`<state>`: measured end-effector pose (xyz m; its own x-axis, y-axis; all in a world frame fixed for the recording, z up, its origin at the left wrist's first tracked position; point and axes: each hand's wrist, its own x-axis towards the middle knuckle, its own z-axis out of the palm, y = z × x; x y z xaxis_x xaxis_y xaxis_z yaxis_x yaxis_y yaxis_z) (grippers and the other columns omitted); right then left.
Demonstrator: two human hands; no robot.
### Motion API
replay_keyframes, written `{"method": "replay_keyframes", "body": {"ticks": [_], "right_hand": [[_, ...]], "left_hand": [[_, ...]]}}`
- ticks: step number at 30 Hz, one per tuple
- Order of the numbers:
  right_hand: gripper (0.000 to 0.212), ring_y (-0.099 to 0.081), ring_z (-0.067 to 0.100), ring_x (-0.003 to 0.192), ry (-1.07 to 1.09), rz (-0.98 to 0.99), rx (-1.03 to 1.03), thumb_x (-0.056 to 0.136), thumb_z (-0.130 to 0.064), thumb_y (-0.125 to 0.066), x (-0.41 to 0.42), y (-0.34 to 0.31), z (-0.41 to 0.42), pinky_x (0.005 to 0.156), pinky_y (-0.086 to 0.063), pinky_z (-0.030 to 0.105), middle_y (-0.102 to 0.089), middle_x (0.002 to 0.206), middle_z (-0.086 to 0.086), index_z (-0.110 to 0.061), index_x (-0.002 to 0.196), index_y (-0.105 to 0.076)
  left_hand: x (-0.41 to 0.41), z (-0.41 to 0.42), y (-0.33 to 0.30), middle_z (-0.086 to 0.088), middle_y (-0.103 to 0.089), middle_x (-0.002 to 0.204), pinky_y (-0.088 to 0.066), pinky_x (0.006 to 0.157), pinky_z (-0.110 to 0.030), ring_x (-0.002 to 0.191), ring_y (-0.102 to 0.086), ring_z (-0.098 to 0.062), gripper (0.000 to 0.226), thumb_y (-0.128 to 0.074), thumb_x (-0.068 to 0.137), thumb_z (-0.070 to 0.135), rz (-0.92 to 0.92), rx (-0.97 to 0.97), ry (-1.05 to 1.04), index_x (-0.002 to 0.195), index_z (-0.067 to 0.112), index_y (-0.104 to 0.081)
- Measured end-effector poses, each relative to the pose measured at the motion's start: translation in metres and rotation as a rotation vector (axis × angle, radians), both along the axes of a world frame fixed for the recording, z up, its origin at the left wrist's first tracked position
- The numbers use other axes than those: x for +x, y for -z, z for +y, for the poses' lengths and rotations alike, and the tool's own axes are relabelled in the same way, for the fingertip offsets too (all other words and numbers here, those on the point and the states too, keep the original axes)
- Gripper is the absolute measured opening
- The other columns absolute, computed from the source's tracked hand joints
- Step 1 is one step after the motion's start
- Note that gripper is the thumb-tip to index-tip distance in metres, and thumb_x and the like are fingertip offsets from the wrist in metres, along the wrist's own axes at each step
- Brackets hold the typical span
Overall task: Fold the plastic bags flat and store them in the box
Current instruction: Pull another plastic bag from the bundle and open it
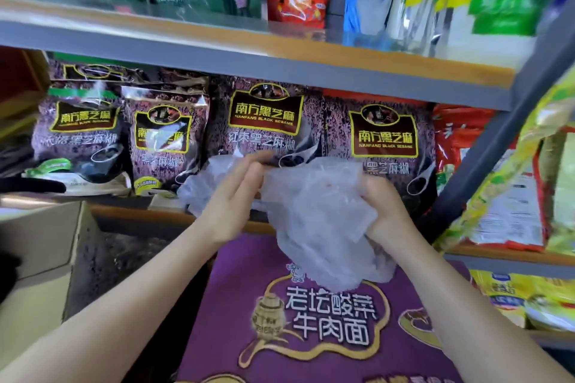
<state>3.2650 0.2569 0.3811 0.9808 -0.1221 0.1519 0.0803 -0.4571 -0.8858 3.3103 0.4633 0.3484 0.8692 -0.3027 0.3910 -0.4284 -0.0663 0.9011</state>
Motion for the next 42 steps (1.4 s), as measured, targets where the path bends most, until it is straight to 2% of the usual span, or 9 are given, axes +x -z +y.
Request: {"method": "replay_keyframes", "body": {"ticks": [3,10,14,18,23,27,31,35,42], "right_hand": [[0.044,-0.056,0.021,0.067,-0.084,-0.07,-0.079,0.073,-0.031,-0.057,-0.026,0.002,0.006,0.055,-0.039,0.03,-0.068,0.078,0.023,0.012,0.076,-0.064],[0.045,-0.05,-0.002,0.04,-0.162,0.115,0.184,0.09,-0.003,-0.053,-0.077,0.006,-0.033,0.047,-0.038,0.013,-0.056,0.042,-0.007,-0.013,0.047,-0.06],[0.025,-0.067,0.003,0.071,-0.232,0.337,0.153,0.093,-0.008,-0.052,-0.099,0.019,-0.069,0.06,-0.049,0.011,-0.071,0.063,-0.008,-0.008,0.076,-0.07],[0.026,-0.053,0.009,0.119,-0.273,0.152,0.036,0.074,-0.042,-0.072,-0.126,0.012,-0.084,0.102,-0.043,0.034,-0.061,0.12,-0.011,-0.041,0.1,-0.066],[0.038,-0.055,-0.006,0.109,-0.527,-0.044,-0.201,0.075,-0.035,-0.069,-0.172,-0.021,-0.065,0.089,-0.044,0.016,-0.061,0.118,-0.017,-0.037,0.111,-0.058],[0.02,-0.066,0.009,0.079,-0.404,-0.167,-0.015,0.086,-0.019,-0.055,-0.184,-0.006,-0.072,0.077,-0.048,0.021,-0.072,0.083,0.003,-0.004,0.094,-0.067],[0.035,-0.042,0.012,0.042,-0.213,0.074,0.64,0.094,-0.015,-0.047,-0.194,0.002,-0.095,0.042,-0.036,0.017,-0.044,0.048,-0.002,-0.015,0.063,-0.061],[0.044,-0.064,0.015,0.048,0.018,0.309,0.955,0.095,-0.017,-0.046,-0.199,0.008,-0.122,0.045,-0.049,0.016,-0.065,0.054,0.004,-0.011,0.057,-0.069],[0.023,-0.059,0.02,0.083,0.177,0.374,0.488,0.093,-0.021,-0.044,-0.213,0.025,-0.143,0.068,-0.042,0.028,-0.064,0.108,0.009,-0.013,0.107,-0.06]], "left_hand": [[-0.048,-0.013,-0.011,0.02,-0.051,0.116,-0.035,0.091,-0.005,0.107,-0.047,0.01,0.054,-0.055,0.072,0.053,-0.156,0.141,0.086,0.121,0.046,-0.034],[-0.095,-0.02,-0.009,0.002,-0.066,0.073,-0.043,0.062,-0.02,0.073,-0.058,-0.005,0.01,-0.065,0.079,0.032,-0.256,0.299,-0.148,0.086,0.036,-0.058],[-0.121,-0.023,-0.002,0.022,-0.055,0.051,-0.033,0.048,-0.009,0.05,-0.05,0.008,0.021,-0.062,0.085,0.019,-0.293,0.346,-0.158,0.069,0.031,-0.057],[-0.144,-0.04,-0.004,0.01,-0.042,0.047,-0.022,0.043,-0.015,0.042,-0.034,-0.001,0.033,-0.052,0.082,0.031,-0.328,0.357,-0.182,0.053,0.029,-0.034],[-0.173,-0.067,-0.013,0.005,-0.031,0.041,-0.018,0.041,-0.018,0.04,-0.026,-0.005,0.048,-0.052,0.085,0.03,-0.294,0.329,-0.221,0.048,0.025,-0.022],[-0.198,-0.082,-0.012,0.009,-0.033,0.048,-0.025,0.048,-0.017,0.048,-0.03,-0.003,0.054,-0.06,0.083,0.042,-0.113,0.199,-0.177,0.045,0.018,-0.03],[-0.225,-0.086,-0.011,0.011,-0.066,0.084,-0.043,0.071,-0.014,0.079,-0.06,-0.004,0.032,-0.067,0.082,0.026,0.115,-0.002,0.199,0.058,0.007,-0.061],[-0.252,-0.085,-0.004,0.012,-0.057,0.052,-0.041,0.055,-0.015,0.05,-0.055,0.001,0.028,-0.076,0.07,0.032,0.296,-0.002,0.315,0.05,0.025,-0.059],[-0.265,-0.094,0.014,0.006,-0.048,0.045,-0.031,0.043,-0.016,0.042,-0.042,-0.007,0.031,-0.068,0.082,0.021,0.231,0.287,-0.213,0.061,0.017,-0.046]]}}
